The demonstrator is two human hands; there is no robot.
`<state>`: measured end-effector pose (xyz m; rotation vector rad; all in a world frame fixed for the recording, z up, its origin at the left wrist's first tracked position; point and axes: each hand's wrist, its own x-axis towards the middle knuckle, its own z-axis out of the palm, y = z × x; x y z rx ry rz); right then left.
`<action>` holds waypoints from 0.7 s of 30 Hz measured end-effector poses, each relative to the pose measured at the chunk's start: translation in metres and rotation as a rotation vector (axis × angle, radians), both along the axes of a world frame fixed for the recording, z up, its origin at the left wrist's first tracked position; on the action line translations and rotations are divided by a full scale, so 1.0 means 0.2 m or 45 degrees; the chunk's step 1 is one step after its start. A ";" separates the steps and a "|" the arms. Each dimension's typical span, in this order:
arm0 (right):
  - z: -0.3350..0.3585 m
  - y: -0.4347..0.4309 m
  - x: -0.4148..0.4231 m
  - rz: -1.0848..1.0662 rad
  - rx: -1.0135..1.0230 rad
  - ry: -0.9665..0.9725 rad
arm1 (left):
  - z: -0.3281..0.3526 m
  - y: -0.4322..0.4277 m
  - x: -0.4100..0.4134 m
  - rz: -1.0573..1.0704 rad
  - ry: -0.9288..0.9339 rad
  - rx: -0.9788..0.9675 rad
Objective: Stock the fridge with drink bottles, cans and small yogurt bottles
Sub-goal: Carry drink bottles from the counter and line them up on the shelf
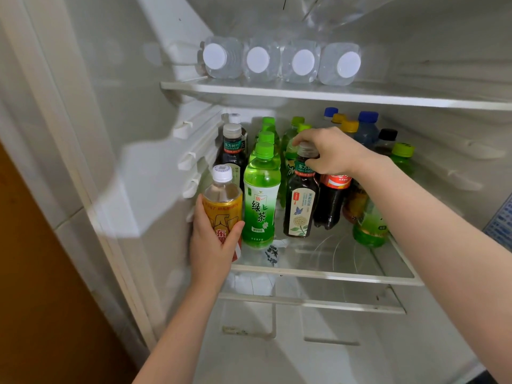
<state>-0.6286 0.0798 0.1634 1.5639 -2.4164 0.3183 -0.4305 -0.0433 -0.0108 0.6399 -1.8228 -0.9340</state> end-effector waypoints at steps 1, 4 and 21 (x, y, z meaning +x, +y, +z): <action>0.00 -0.01 0.00 0.002 0.004 0.006 | 0.00 0.00 0.00 0.003 0.001 -0.002; 0.00 -0.01 -0.02 -0.003 0.005 0.019 | -0.01 0.00 -0.01 0.014 0.002 -0.006; -0.02 -0.04 -0.09 0.017 0.015 0.147 | -0.04 -0.01 -0.02 0.032 0.029 -0.013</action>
